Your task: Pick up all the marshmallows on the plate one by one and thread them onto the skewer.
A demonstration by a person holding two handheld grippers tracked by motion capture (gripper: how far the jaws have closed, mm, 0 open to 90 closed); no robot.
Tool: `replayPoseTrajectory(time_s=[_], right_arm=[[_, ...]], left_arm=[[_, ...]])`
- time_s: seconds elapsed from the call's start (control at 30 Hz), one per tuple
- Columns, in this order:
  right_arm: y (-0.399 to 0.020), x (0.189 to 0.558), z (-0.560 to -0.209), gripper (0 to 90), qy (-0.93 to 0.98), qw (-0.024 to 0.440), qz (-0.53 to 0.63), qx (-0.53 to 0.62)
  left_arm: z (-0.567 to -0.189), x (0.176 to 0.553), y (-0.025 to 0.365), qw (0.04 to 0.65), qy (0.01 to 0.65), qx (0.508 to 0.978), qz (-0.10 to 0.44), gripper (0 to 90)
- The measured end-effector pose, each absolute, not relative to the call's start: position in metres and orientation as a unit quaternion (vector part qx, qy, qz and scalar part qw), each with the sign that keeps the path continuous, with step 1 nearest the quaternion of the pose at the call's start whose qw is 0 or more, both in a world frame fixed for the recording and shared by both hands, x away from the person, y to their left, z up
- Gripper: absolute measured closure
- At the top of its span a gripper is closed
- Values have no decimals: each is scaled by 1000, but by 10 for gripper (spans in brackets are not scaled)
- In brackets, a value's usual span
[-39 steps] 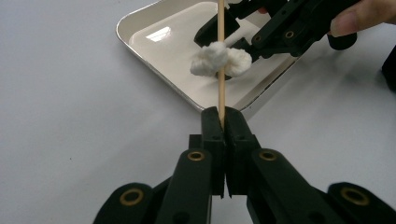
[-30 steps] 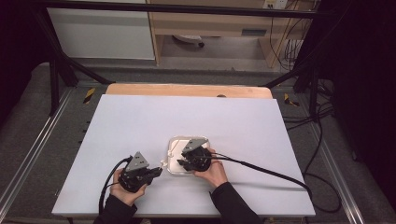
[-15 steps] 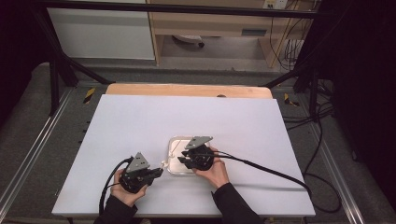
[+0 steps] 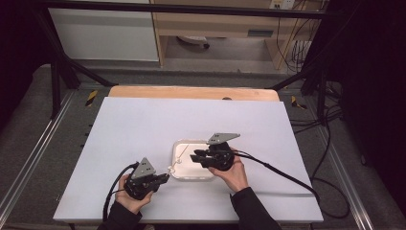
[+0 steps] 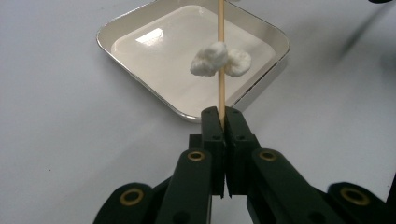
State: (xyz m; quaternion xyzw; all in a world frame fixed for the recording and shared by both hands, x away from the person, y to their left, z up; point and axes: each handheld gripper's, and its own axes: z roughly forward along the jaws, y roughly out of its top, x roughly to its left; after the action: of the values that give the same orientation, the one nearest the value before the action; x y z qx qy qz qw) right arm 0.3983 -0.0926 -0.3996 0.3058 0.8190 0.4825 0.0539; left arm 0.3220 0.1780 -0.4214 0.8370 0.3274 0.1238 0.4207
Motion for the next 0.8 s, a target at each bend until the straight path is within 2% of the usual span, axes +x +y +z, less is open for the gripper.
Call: replayPoseTrajectory(time_s=[0.8], right_arm=[[-138, 397, -364, 713, 742, -1, 585, 328]], left_arm=[[-424, 315, 164, 428, 303, 844, 118, 885]])
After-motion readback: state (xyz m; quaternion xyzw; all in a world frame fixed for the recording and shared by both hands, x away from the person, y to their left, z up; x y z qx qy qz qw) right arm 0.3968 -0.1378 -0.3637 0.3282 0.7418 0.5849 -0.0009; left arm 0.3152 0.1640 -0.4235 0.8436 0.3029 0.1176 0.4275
